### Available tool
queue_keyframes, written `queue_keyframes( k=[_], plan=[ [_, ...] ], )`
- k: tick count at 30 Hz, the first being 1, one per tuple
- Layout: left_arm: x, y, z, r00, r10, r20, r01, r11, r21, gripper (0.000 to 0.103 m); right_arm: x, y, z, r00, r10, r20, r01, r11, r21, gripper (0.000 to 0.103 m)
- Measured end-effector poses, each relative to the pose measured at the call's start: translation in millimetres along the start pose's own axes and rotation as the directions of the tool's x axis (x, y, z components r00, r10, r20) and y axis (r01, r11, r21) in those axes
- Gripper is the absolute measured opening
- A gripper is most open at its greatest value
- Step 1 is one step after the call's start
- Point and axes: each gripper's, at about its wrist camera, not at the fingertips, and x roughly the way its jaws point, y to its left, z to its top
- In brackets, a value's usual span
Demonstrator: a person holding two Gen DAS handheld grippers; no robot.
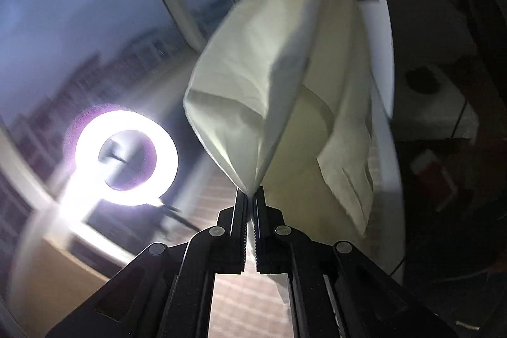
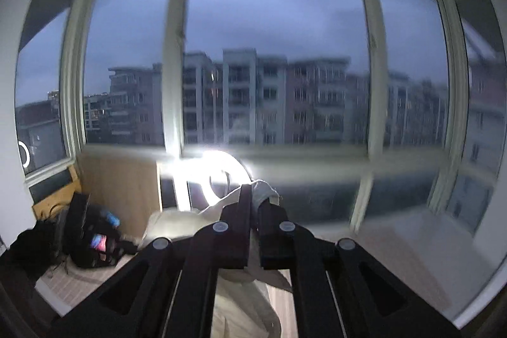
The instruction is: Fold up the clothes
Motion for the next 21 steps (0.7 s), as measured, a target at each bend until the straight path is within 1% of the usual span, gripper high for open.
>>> queue_keyframes(
  k=[1, 3, 5, 6, 7, 9, 10, 12, 15, 16, 18, 20, 21],
  plan=[
    [-17, 5, 2, 0.999, 0.030, 0.022, -0.031, 1.000, 0.006, 0.003, -3, 13, 17, 1.000, -0.011, 0.028, 0.011, 1.000, -0.024, 0.003],
    [-50, 14, 5, 0.994, 0.089, 0.063, -0.090, 0.996, 0.003, 0.003, -15, 38, 40, 0.997, -0.005, 0.071, 0.009, 0.999, -0.049, 0.003],
    [-79, 22, 4, 0.990, 0.115, 0.084, -0.114, 0.993, -0.016, 0.003, -28, 62, 63, 0.994, 0.002, 0.113, 0.007, 0.997, -0.075, 0.003],
    [-90, 25, 3, 0.987, 0.132, 0.089, -0.131, 0.991, -0.019, 0.003, -31, 70, 69, 0.991, 0.006, 0.130, 0.006, 0.996, -0.085, 0.003],
    [-93, 27, 2, 0.985, 0.158, 0.073, -0.158, 0.987, -0.010, 0.003, -31, 79, 72, 0.993, 0.007, 0.120, 0.005, 0.995, -0.099, 0.003],
    [-107, 28, -6, 0.982, 0.186, 0.038, -0.185, 0.983, -0.018, 0.003, -30, 97, 78, 0.995, 0.008, 0.099, 0.004, 0.992, -0.128, 0.003],
    [-112, 28, -9, 0.981, 0.191, 0.024, -0.190, 0.981, -0.032, 0.003, -30, 107, 77, 0.995, 0.004, 0.095, 0.010, 0.989, -0.148, 0.003],
    [-124, 21, -15, 0.973, 0.229, -0.010, -0.229, 0.973, -0.037, 0.003, -30, 111, 75, 0.997, 0.028, 0.078, -0.016, 0.987, -0.159, 0.003],
    [-147, 7, -24, 0.960, 0.278, -0.033, -0.279, 0.960, -0.040, 0.004, -46, 114, 67, 0.992, 0.087, 0.093, -0.070, 0.982, -0.173, 0.003],
    [-155, 2, -27, 0.955, 0.292, -0.046, -0.294, 0.955, -0.043, 0.006, -49, 113, 65, 0.989, 0.109, 0.095, -0.092, 0.981, -0.171, 0.003],
    [-167, -8, -30, 0.945, 0.319, -0.072, -0.323, 0.946, -0.039, 0.007, -54, 113, 61, 0.987, 0.135, 0.091, -0.117, 0.977, -0.180, 0.003],
    [-162, -20, -37, 0.936, 0.336, -0.104, -0.341, 0.940, -0.031, 0.008, -45, 112, 57, 0.988, 0.138, 0.069, -0.123, 0.975, -0.187, 0.003],
    [-156, -22, -41, 0.935, 0.333, -0.119, -0.339, 0.940, -0.038, 0.008, -38, 111, 54, 0.988, 0.139, 0.060, -0.125, 0.975, -0.184, 0.003]
  ],
)
